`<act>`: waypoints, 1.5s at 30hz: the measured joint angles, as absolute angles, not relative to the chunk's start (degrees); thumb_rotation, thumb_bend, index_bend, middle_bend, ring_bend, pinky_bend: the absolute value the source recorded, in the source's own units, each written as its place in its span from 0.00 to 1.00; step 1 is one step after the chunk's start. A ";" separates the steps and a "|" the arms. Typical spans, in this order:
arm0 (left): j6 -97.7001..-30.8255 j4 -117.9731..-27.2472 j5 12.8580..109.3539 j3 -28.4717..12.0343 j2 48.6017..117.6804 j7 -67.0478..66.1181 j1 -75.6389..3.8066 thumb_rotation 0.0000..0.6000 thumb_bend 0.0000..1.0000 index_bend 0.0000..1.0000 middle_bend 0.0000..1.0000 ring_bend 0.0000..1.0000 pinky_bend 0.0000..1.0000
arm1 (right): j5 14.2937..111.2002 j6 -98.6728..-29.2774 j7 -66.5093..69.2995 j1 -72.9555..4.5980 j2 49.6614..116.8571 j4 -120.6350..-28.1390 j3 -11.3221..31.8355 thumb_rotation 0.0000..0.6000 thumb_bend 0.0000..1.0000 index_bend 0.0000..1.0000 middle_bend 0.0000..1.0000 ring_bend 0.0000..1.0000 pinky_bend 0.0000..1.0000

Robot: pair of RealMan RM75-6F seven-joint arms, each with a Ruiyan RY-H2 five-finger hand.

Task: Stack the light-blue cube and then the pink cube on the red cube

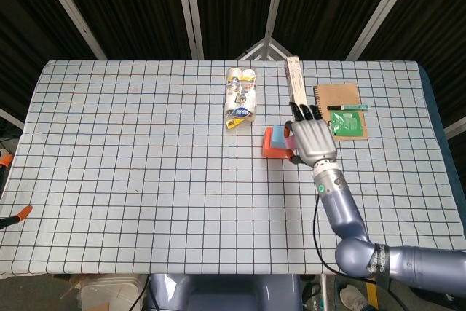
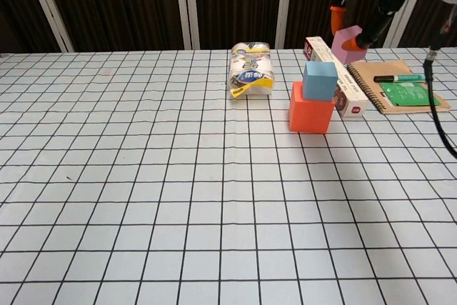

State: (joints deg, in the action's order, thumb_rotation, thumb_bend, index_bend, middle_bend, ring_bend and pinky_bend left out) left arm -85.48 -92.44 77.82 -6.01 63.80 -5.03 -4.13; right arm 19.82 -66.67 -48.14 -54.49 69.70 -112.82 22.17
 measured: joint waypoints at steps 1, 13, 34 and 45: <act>-85.42 -92.37 77.67 -6.09 63.75 -4.82 -4.13 1.00 0.16 0.03 0.00 0.00 0.00 | 17.57 -66.87 -48.90 -55.73 69.94 -112.07 22.78 1.00 0.43 0.50 0.00 0.00 0.00; -83.77 -91.73 76.18 -6.85 63.74 -4.38 -4.95 1.00 0.16 0.03 0.00 0.00 0.00 | -2.72 -69.56 -58.13 -69.80 78.56 -92.41 27.39 1.00 0.48 0.51 0.00 0.00 0.00; -83.28 -91.64 75.91 -6.84 63.48 -3.58 -5.11 1.00 0.16 0.04 0.00 0.00 0.00 | -11.31 -76.53 -62.34 -72.42 83.31 -87.87 31.45 1.00 0.51 0.51 0.00 0.00 0.00; -82.72 -91.49 76.35 -6.68 63.10 -2.25 -5.31 1.00 0.16 0.03 0.00 0.00 0.00 | -11.82 -79.44 -62.18 -72.30 85.45 -88.30 32.87 1.00 0.51 0.51 0.00 0.00 0.00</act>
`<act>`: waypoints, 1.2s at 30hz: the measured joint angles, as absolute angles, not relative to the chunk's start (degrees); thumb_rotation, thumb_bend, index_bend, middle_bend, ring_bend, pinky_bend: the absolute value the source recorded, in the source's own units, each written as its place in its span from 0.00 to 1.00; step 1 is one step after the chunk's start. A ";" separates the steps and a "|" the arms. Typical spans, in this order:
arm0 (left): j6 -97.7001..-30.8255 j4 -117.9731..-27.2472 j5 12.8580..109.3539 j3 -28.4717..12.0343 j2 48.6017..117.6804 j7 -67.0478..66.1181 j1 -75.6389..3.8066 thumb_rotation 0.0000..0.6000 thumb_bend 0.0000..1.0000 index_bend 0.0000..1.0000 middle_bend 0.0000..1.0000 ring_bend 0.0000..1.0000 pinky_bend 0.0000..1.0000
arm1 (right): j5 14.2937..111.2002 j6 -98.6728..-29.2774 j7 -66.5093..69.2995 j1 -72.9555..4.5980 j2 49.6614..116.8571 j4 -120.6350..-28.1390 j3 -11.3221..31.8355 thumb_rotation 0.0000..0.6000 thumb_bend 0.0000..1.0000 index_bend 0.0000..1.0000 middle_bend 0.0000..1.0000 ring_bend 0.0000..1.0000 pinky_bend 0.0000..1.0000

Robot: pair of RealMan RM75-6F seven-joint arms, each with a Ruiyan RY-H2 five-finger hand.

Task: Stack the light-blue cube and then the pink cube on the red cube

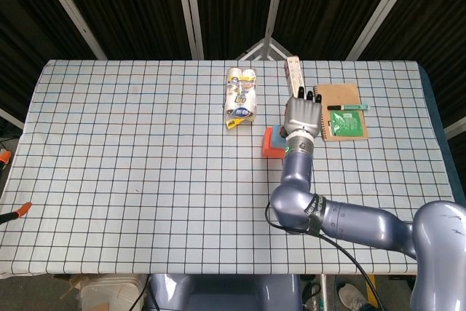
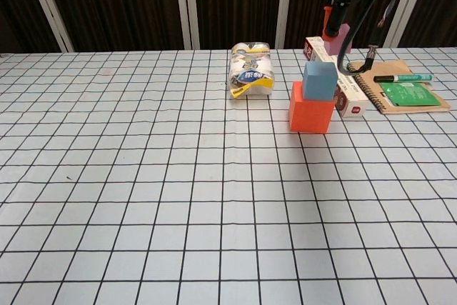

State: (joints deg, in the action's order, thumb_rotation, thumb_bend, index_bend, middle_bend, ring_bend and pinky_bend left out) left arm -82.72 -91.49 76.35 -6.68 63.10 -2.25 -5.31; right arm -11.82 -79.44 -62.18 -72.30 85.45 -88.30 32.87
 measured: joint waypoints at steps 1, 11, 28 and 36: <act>-82.65 -91.44 76.31 -6.70 63.05 -2.09 -5.33 1.00 0.16 0.04 0.00 0.00 0.00 | -11.76 -79.66 -62.28 -72.40 85.66 -88.23 32.94 1.00 0.51 0.51 0.00 0.00 0.00; -82.21 -91.22 76.44 -6.60 62.67 -0.94 -5.44 1.00 0.16 0.03 0.00 0.00 0.00 | -11.47 -82.28 -62.93 -73.43 88.60 -87.21 34.24 1.00 0.51 0.51 0.00 0.00 0.00; -82.27 -90.90 76.59 -6.56 62.32 0.22 -5.34 1.00 0.16 0.03 0.00 0.00 0.00 | -10.75 -81.90 -64.65 -72.88 91.69 -84.14 35.77 1.00 0.51 0.51 0.00 0.00 0.00; -82.34 -91.03 76.49 -6.55 62.46 -0.28 -5.37 1.00 0.16 0.03 0.00 0.00 0.00 | -10.35 -81.87 -65.36 -72.03 91.80 -83.92 36.36 1.00 0.51 0.51 0.00 0.00 0.00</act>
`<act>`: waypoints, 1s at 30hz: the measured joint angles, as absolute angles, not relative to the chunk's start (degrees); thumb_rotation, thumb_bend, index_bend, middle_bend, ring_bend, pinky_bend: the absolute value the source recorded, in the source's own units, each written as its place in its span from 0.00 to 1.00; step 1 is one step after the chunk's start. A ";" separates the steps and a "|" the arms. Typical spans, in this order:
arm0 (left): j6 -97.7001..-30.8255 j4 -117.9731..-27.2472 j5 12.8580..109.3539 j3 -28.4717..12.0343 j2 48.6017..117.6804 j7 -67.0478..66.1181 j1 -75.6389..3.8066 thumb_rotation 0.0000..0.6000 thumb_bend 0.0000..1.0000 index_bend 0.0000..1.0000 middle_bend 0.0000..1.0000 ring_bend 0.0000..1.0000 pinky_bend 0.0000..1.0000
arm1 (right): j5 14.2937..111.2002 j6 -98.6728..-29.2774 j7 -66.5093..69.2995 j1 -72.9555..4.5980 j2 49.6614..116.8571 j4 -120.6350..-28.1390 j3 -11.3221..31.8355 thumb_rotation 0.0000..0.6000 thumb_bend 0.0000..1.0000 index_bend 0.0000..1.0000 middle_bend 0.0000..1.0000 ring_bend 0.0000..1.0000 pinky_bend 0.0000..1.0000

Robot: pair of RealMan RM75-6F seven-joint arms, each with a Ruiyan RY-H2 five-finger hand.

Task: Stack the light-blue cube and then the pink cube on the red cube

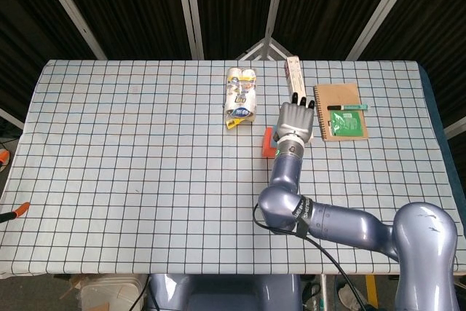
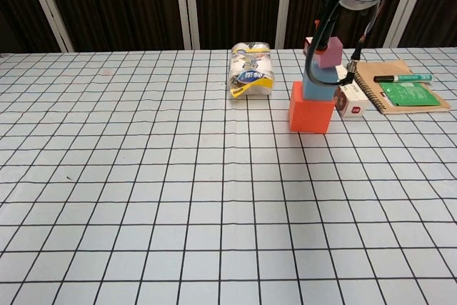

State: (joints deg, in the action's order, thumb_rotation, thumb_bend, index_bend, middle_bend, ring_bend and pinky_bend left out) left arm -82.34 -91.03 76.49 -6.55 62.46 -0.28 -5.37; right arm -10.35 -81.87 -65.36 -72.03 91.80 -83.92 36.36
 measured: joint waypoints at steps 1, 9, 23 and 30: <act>-82.32 -91.04 76.49 -6.55 62.48 -0.35 -5.40 1.00 0.16 0.03 0.00 0.00 0.00 | -10.33 -81.92 -65.43 -71.97 91.81 -83.94 36.44 1.00 0.51 0.51 0.00 0.00 0.00; -82.43 -91.16 76.51 -6.50 62.51 -0.52 -5.37 1.00 0.16 0.04 0.00 0.00 0.00 | -10.59 -82.67 -66.31 -71.75 92.02 -84.48 37.21 1.00 0.51 0.51 0.00 0.00 0.00; -82.62 -91.03 76.76 -6.46 62.26 0.33 -5.24 1.00 0.16 0.03 0.00 0.00 0.00 | -10.82 -83.60 -67.45 -72.11 93.80 -84.03 38.17 1.00 0.51 0.51 0.00 0.00 0.00; -82.48 -90.89 76.70 -6.48 62.20 0.57 -5.27 1.00 0.16 0.03 0.00 0.00 0.00 | -10.33 -83.65 -67.64 -72.10 94.18 -83.64 38.74 1.00 0.51 0.51 0.00 0.00 0.00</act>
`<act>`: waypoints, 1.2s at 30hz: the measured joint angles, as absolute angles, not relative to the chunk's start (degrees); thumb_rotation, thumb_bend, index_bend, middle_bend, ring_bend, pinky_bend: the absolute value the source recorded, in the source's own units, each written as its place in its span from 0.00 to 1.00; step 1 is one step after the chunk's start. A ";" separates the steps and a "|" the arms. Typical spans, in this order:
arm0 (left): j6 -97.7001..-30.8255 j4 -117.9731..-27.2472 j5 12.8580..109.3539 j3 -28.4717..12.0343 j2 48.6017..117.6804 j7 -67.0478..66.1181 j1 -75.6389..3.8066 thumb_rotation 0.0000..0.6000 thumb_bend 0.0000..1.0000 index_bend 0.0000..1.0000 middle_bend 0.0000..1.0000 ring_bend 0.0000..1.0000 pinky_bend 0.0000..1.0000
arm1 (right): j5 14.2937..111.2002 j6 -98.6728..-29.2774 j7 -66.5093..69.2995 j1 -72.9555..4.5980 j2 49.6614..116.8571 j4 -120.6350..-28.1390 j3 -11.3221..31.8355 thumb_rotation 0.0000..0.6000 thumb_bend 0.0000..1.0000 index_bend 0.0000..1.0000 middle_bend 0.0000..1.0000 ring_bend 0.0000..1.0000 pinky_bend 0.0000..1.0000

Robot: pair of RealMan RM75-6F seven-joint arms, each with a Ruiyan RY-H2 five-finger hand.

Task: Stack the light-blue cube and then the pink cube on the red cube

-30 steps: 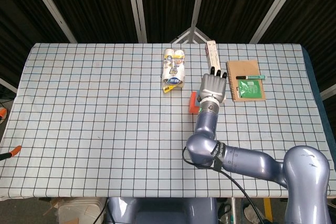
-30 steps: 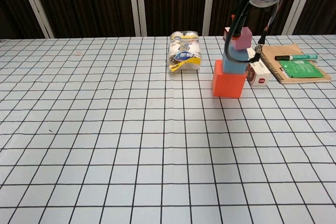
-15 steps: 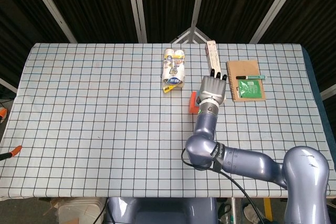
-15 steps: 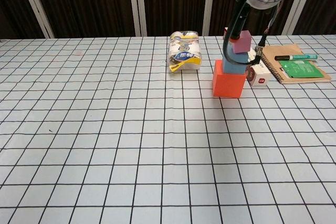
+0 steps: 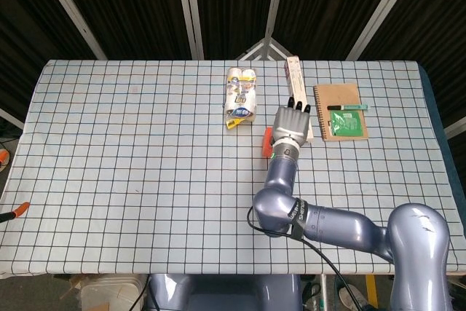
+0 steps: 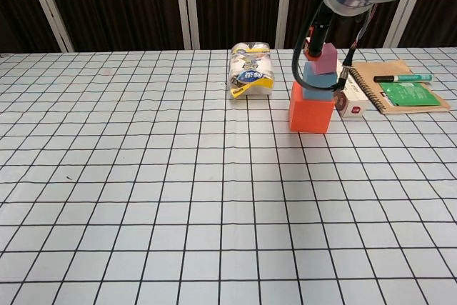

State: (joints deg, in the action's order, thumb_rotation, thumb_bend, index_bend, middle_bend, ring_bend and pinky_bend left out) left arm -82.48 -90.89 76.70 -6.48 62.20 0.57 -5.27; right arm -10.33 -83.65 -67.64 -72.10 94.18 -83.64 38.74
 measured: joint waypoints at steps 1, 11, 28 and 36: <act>-82.48 -90.89 76.69 -6.48 62.21 0.54 -5.27 1.00 0.16 0.03 0.00 0.00 0.00 | -10.26 -83.66 -67.66 -72.08 94.20 -83.60 38.82 1.00 0.51 0.51 0.00 0.00 0.00; -82.42 -90.95 76.50 -6.54 62.31 0.14 -5.35 1.00 0.16 0.03 0.00 0.00 0.00 | -10.16 -84.14 -68.23 -71.46 93.66 -83.69 39.65 1.00 0.51 0.51 0.00 0.00 0.00; -82.54 -91.00 76.53 -6.52 62.35 0.02 -5.32 1.00 0.16 0.03 0.00 0.00 0.00 | -9.93 -83.67 -68.24 -71.40 94.38 -83.54 40.44 1.00 0.51 0.51 0.00 0.00 0.00; -82.58 -90.95 76.62 -6.50 62.30 0.25 -5.28 1.00 0.16 0.04 0.00 0.00 0.00 | -9.66 -83.85 -68.33 -71.78 94.99 -83.09 40.74 1.00 0.51 0.51 0.00 0.00 0.00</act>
State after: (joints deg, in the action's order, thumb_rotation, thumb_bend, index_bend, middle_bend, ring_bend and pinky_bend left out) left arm -82.58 -90.95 76.62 -6.50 62.30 0.25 -5.28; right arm -9.66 -83.85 -68.33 -71.78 94.99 -83.09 40.74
